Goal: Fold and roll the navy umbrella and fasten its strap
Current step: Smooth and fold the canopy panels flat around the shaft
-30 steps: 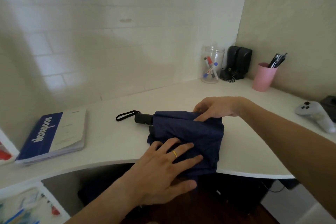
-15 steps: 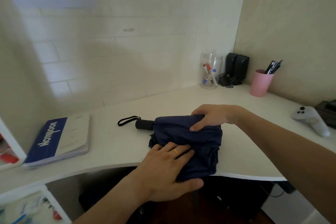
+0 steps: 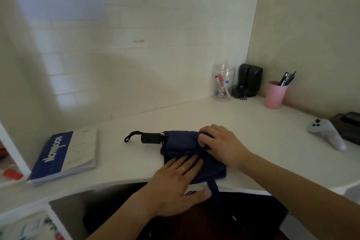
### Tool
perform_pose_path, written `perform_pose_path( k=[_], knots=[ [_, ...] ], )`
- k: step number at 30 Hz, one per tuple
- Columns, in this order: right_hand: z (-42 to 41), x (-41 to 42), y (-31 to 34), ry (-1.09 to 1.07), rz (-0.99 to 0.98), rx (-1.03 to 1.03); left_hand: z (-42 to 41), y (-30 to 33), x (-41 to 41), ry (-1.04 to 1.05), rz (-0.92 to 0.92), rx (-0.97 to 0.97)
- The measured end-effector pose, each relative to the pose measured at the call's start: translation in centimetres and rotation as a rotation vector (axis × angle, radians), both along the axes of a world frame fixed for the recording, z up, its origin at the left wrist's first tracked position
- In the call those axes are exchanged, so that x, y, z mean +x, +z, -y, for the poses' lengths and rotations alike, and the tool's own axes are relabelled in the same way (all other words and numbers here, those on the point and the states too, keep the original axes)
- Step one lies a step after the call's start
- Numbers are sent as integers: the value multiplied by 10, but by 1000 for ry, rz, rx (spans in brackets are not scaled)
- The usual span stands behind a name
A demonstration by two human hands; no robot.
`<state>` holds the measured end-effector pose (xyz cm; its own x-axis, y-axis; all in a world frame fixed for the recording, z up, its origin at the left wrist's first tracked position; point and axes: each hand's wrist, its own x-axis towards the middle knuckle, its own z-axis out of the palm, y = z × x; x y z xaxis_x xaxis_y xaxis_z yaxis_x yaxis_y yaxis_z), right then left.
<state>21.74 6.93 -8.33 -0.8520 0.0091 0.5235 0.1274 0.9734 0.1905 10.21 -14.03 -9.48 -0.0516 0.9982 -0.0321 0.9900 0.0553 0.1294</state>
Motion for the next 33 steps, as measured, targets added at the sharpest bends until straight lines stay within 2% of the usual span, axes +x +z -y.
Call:
perform_pose_path(
  k=[6, 7, 10, 11, 12, 14, 16, 19, 23, 25, 27, 30, 33],
  knots=[
    [-1, 6, -8, 62, -32, -1, 26, 31, -10, 18, 154, -61],
    [0, 6, -9, 64, -41, -2, 24, 37, -15, 25, 151, -1],
    [5, 8, -14, 77, -91, 36, -4, 51, -38, 108, -21, 497],
    [7, 9, -14, 84, -97, 47, -16, 53, -46, 128, -57, 560],
    [7, 9, -14, 89, -99, 51, -28, 57, -52, 127, -92, 495],
    [9, 10, -13, 97, -93, 39, -48, 57, -62, 84, -163, 221],
    [8, 11, -12, 95, -70, 22, -58, 51, -68, 74, -164, 101],
    [10, 14, -2, 95, 26, -119, -57, 40, -70, 74, -195, 219],
    [-1, 16, 33, 30, 182, -509, -55, 33, -65, 26, -246, 364],
    [-13, 14, 46, -52, 313, -493, -54, 29, -64, 15, -255, 422],
    [-21, 12, 45, -76, 357, -486, -53, 27, -65, 8, -275, 464],
    [-22, 14, 32, -33, 278, -480, -54, 19, -68, -23, -293, 520],
    [-21, 19, 13, 35, 172, -383, -49, 16, -71, -42, -86, 524]
  ],
)
